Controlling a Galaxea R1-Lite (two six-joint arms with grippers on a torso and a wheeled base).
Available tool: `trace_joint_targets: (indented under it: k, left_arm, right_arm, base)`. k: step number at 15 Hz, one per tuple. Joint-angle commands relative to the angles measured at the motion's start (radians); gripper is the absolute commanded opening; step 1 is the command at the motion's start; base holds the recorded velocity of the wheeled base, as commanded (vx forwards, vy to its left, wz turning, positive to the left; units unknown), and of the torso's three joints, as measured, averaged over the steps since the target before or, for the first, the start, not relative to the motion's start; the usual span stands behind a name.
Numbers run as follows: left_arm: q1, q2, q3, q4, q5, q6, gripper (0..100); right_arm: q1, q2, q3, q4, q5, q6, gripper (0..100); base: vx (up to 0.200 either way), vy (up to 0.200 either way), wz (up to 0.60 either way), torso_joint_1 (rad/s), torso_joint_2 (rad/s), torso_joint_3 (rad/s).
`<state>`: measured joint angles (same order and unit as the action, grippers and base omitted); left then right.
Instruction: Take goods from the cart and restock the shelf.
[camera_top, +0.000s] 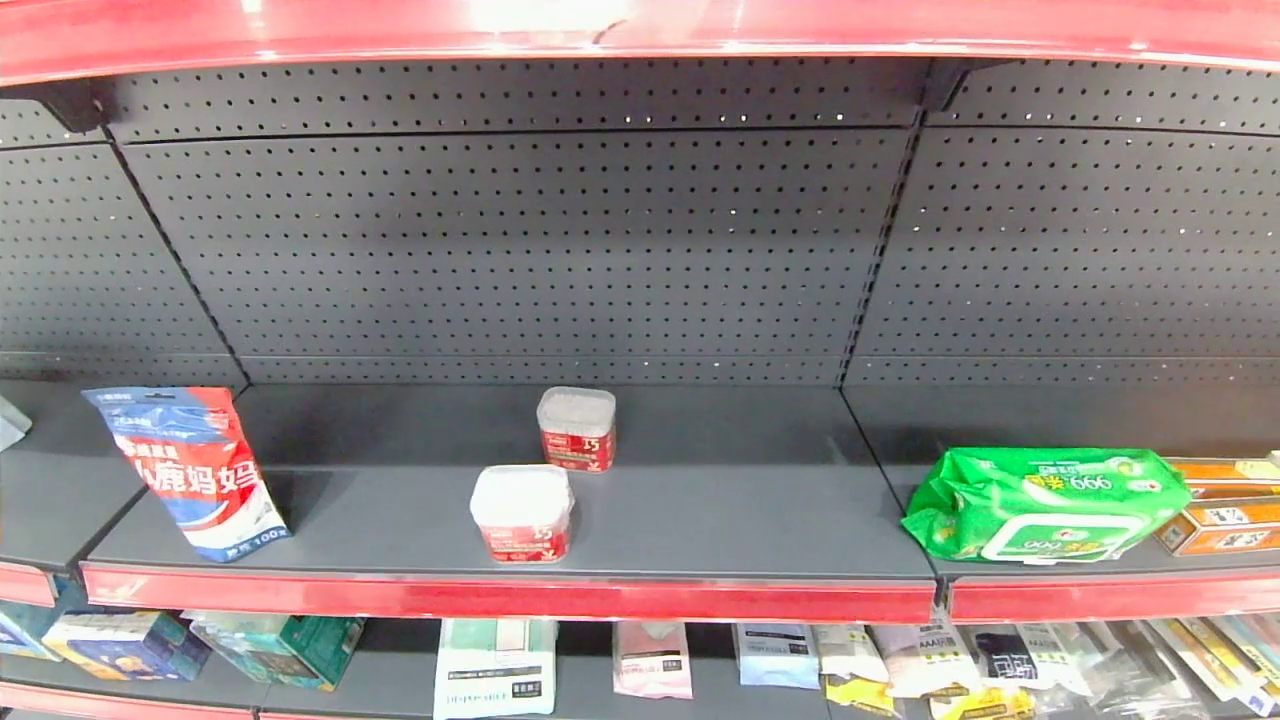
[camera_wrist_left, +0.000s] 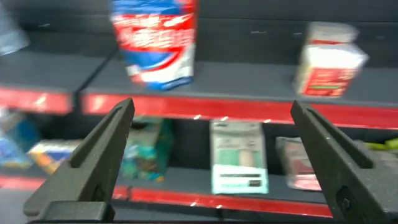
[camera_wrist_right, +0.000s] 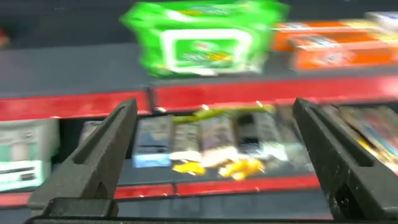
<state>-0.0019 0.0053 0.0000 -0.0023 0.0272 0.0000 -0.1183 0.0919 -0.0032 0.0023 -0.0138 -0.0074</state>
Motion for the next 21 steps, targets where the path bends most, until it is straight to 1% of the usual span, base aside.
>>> trace_joint_targets:
  k: [1, 3, 4, 5, 6, 7, 8, 9, 10, 11, 13, 15, 16, 17, 18, 21]
  left_arm:
    - [-0.001, 0.010, 0.000, -0.001, 0.000, 0.002, 100]
    - [-0.009, 0.048, -0.018, -0.001, -0.007, 0.006, 100]
    - [-0.013, 0.133, -0.112, -0.001, 0.002, 0.002, 100]
    - [0.003, 0.502, -0.379, -0.002, 0.037, -0.112, 100]
    - [0.008, 0.660, -0.466, 0.001, 0.072, -0.144, 100]
    - [0.008, 0.690, -0.472, -0.001, 0.083, -0.138, 100]
    - [0.008, 0.894, -0.488, -0.002, 0.253, -0.069, 100]
    - [0.008, 0.953, -0.489, -0.002, 0.295, -0.069, 100]
    - [0.008, 1.013, -0.494, -0.005, 0.304, -0.069, 100]
    - [-0.021, 1.105, -0.489, -0.004, 0.303, -0.057, 100]
    - [-0.049, 1.197, -0.480, -0.004, 0.300, -0.057, 100]
    - [-0.066, 1.256, -0.483, -0.005, 0.280, -0.057, 100]
    - [-0.099, 1.305, -0.483, -0.007, 0.267, -0.058, 100]
    - [-0.121, 1.338, -0.486, -0.008, 0.267, -0.058, 100]
    - [-0.153, 1.377, -0.486, -0.044, 0.267, -0.058, 100]
    - [-0.196, 1.477, -0.505, -0.159, 0.267, -0.054, 100]
  right_arm:
    - [0.000, 0.006, 0.000, -0.001, 0.000, 0.000, 100]
    - [0.000, 0.005, 0.000, -0.001, 0.000, 0.000, 100]
    - [0.000, 0.005, 0.000, -0.001, 0.000, 0.000, 100]
    - [0.000, 0.005, 0.000, -0.001, 0.000, 0.000, 100]
    - [0.000, 0.005, 0.000, -0.001, 0.000, 0.000, 100]
    - [0.000, 0.006, 0.000, -0.001, 0.000, 0.000, 100]
    - [0.000, 0.006, 0.000, -0.001, 0.000, 0.000, 100]
    - [0.000, 0.006, 0.000, -0.001, 0.000, 0.000, 100]
    - [0.000, 0.005, 0.000, -0.001, 0.000, 0.000, 100]
    - [0.000, 0.005, 0.000, -0.001, 0.000, 0.000, 100]
    - [0.000, 0.006, 0.000, -0.001, 0.000, 0.000, 100]
    - [0.000, 0.005, 0.000, -0.001, 0.000, 0.000, 100]
    - [0.000, 0.006, 0.000, -0.001, 0.000, 0.000, 100]
    - [0.000, 0.006, 0.000, -0.001, 0.000, 0.000, 100]
    - [0.000, 0.006, 0.000, -0.001, 0.000, 0.000, 100]
    - [0.000, 0.005, 0.000, -0.001, 0.000, 0.000, 100]
  base:
    - [0.000, 0.000, 0.00, 0.000, 0.00, 0.000]
    - [0.000, 0.000, 0.00, 0.000, 0.00, 0.000]
    - [0.000, 0.000, 0.00, 0.000, 0.00, 0.000]
    - [0.000, 0.000, 0.00, 0.000, 0.00, 0.000]
    - [0.000, 0.000, 0.00, 0.000, 0.00, 0.000]
    - [0.000, 0.000, 0.00, 0.000, 0.00, 0.000]
    - [0.000, 0.000, 0.00, 0.000, 0.00, 0.000]
    - [0.000, 0.000, 0.00, 0.000, 0.00, 0.000]
    - [0.000, 0.000, 0.00, 0.000, 0.00, 0.000]
    - [0.000, 0.000, 0.00, 0.000, 0.00, 0.000]
    - [0.000, 0.000, 0.00, 0.000, 0.00, 0.000]
    - [0.000, 0.000, 0.00, 0.000, 0.00, 0.000]
    - [0.000, 0.000, 0.00, 0.000, 0.00, 0.000]
    - [0.000, 0.000, 0.00, 0.000, 0.00, 0.000]
    - [0.000, 0.000, 0.00, 0.000, 0.00, 0.000]
    - [0.000, 0.000, 0.00, 0.000, 0.00, 0.000]
